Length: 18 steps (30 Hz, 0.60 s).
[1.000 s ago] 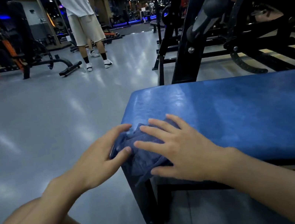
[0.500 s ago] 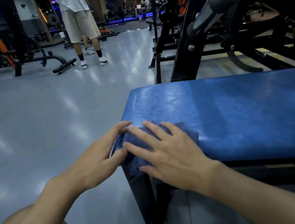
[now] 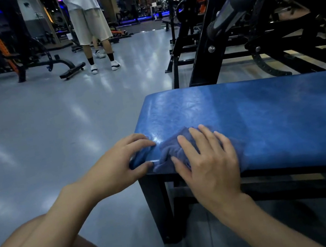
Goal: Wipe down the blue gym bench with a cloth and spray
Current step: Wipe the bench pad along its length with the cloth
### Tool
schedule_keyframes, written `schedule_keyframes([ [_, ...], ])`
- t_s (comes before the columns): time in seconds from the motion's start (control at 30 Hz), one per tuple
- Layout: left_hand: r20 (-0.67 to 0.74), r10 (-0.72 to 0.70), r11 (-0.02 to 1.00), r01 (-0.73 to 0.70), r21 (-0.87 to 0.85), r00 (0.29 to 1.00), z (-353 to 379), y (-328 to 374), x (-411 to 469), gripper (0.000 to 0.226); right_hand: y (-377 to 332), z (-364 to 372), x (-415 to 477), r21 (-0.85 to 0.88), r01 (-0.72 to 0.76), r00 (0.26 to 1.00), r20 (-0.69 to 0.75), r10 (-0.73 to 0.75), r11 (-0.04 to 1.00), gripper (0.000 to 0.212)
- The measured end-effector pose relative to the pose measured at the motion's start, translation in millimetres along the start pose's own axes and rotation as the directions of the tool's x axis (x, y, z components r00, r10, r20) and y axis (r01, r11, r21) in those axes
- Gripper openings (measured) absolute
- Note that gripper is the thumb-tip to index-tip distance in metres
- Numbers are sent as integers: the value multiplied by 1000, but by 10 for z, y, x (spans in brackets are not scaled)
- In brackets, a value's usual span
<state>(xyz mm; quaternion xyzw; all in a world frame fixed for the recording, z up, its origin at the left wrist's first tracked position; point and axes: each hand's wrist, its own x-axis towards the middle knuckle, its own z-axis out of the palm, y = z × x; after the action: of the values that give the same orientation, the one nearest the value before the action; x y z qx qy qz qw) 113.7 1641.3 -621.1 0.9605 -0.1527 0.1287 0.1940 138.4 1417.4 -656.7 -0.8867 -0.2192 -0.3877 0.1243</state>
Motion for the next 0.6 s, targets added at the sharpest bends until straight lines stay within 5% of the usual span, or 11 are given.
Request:
schedule_keyframes([
  [0.27, 69, -41, 999, 43, -19, 997, -52, 17, 9, 47, 327, 58, -136, -10, 160, 980, -114, -160, 987, 36],
  [0.47, 47, 16, 996, -20, 91, 999, -3, 196, 40, 44, 377, 51, -278, 59, -141, 964, -221, 151, 988, 41],
  [0.6, 51, 2, 1000, -4, 31, 999, -41, 212, 132, 34, 93, 141, -297, 65, -96, 971, -212, 108, 993, 44],
])
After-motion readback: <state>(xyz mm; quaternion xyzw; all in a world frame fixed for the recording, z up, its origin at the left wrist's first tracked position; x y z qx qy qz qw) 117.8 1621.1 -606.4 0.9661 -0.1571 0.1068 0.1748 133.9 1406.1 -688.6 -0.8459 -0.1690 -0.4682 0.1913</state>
